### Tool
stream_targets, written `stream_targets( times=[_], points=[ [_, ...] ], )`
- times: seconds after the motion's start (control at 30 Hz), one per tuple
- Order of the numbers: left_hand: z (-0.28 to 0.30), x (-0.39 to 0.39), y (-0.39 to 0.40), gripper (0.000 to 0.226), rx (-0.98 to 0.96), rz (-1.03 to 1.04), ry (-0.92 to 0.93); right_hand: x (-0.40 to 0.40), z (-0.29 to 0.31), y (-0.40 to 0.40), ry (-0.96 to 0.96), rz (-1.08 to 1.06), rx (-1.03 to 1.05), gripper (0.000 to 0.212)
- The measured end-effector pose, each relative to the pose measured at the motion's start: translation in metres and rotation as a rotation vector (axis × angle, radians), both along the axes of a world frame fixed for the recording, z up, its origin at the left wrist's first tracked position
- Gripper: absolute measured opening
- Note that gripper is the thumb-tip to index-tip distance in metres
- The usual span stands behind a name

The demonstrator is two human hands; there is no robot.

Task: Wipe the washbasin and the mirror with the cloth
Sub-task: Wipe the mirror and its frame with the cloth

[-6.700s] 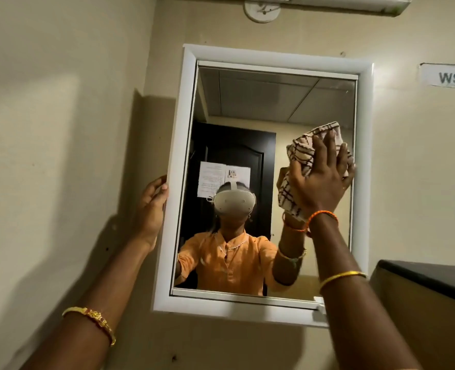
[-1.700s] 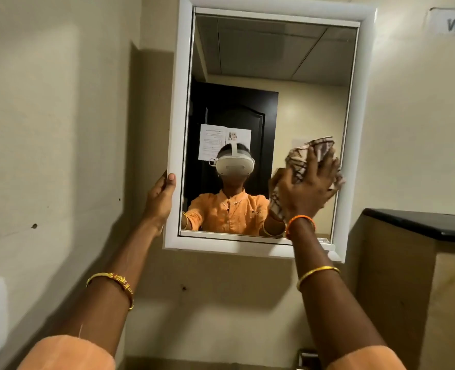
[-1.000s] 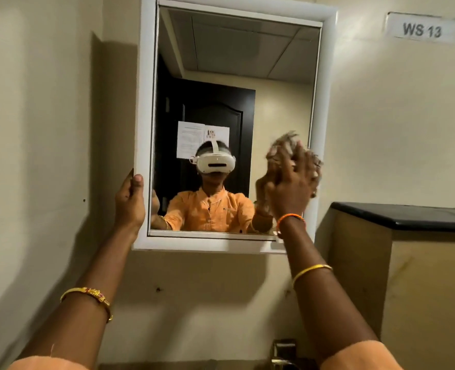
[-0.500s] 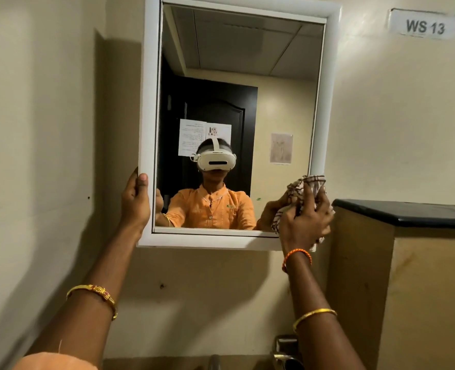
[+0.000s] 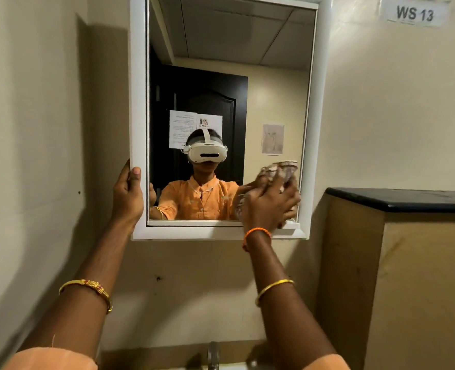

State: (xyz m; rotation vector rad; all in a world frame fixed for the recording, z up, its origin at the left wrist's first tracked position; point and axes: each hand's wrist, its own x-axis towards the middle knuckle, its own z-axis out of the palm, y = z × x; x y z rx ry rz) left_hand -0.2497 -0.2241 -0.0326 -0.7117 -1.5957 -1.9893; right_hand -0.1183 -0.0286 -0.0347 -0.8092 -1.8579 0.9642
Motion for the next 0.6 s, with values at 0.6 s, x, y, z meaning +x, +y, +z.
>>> stream_targets(
  times=[0.6],
  points=[
    [0.000, -0.004, -0.005, 0.043, -0.071, 0.000, -0.017, -0.054, -0.035, -0.086, 0.248, -0.090, 0.599, 0.051]
  ],
)
